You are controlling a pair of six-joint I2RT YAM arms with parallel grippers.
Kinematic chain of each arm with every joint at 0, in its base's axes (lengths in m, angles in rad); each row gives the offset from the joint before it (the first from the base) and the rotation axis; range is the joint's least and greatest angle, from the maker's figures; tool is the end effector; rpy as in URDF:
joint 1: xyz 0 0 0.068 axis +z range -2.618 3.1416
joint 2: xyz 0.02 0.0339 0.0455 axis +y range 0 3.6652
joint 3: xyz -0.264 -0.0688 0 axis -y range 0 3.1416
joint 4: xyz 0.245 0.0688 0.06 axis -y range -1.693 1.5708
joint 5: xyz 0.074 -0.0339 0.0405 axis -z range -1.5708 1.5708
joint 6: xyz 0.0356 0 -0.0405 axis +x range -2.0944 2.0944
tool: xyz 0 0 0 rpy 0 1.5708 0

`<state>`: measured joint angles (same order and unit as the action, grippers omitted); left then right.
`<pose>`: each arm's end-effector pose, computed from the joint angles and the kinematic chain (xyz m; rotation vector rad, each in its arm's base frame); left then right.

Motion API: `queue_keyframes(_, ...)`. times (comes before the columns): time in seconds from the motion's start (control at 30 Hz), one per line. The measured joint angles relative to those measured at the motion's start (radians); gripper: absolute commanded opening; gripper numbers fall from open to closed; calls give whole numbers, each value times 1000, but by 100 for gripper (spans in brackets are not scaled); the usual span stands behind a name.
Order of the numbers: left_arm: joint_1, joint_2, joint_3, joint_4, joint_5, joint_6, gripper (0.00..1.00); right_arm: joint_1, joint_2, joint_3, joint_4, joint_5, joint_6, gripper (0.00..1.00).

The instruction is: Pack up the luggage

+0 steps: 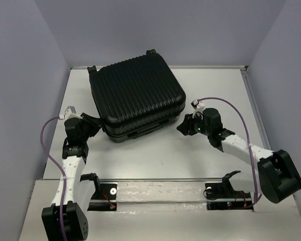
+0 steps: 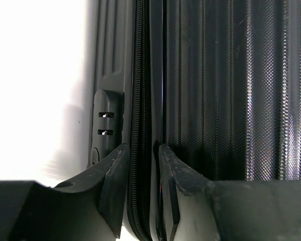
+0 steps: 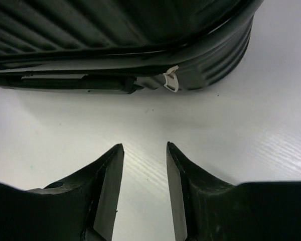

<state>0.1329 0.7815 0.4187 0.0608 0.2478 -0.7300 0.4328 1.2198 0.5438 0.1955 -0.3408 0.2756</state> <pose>0.1861 0.0161 0.2363 -0.6383 1.8041 -0.6393 0.2249 0.1170 0.2052 -0.3840 2.0797 0.7819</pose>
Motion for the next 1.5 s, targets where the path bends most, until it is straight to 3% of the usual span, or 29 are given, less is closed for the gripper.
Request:
queue_keyframes(0.53, 0, -24, -19, 17, -3, -28, 39, -9, 188, 45, 316, 98, -131, 43)
queue_keyframes(0.67, 0, -30, -26, 22, 6, -29, 39, -13, 217, 35, 385, 97, -142, 34)
queue_keyframes(0.7, 0, -31, -31, 26, 9, -32, 39, -14, 230, 35, 407, 96, -143, 22)
queue_keyframes(0.8, -1, -30, -39, 36, 15, -38, 39, -14, 261, 32, 466, 95, -140, 8)
queue_keyframes(1.1, -70, 2, -52, 95, -41, -78, 37, 3, 244, -12, 541, 135, -111, 7)
queue_keyframes(1.27, -238, 23, -80, 171, -185, -143, 36, 196, 202, -6, 460, 306, -104, 7)
queue_keyframes(1.5, -398, 68, -98, 261, -206, -243, 35, 536, 325, 132, 393, 379, -29, 7)
